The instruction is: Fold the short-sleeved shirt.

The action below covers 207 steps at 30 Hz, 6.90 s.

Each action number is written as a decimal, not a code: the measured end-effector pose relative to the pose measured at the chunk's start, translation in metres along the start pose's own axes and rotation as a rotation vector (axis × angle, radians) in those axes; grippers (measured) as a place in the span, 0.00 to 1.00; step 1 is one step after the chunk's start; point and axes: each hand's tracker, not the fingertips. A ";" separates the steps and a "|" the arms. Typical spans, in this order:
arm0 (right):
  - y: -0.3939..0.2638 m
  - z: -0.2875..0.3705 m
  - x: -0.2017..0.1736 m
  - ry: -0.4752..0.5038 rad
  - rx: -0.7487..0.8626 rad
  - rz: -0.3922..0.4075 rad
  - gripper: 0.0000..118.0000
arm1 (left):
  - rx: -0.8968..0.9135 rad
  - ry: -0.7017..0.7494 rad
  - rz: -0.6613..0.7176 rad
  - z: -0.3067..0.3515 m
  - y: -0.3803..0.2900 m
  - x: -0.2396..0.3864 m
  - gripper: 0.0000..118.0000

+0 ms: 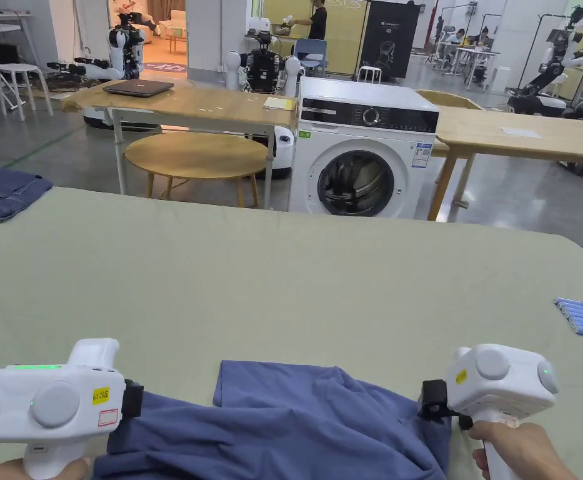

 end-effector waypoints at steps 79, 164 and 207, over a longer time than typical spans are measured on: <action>-0.071 0.221 0.007 -0.196 0.740 0.161 0.02 | 0.296 0.135 0.033 0.156 0.028 -0.091 0.03; -0.201 0.129 -0.150 0.046 0.748 0.224 0.00 | -0.253 0.273 0.375 0.084 -0.109 -0.124 0.38; 0.071 -0.062 -0.148 0.053 0.136 0.336 0.52 | -0.072 0.184 0.250 0.101 -0.084 -0.104 0.00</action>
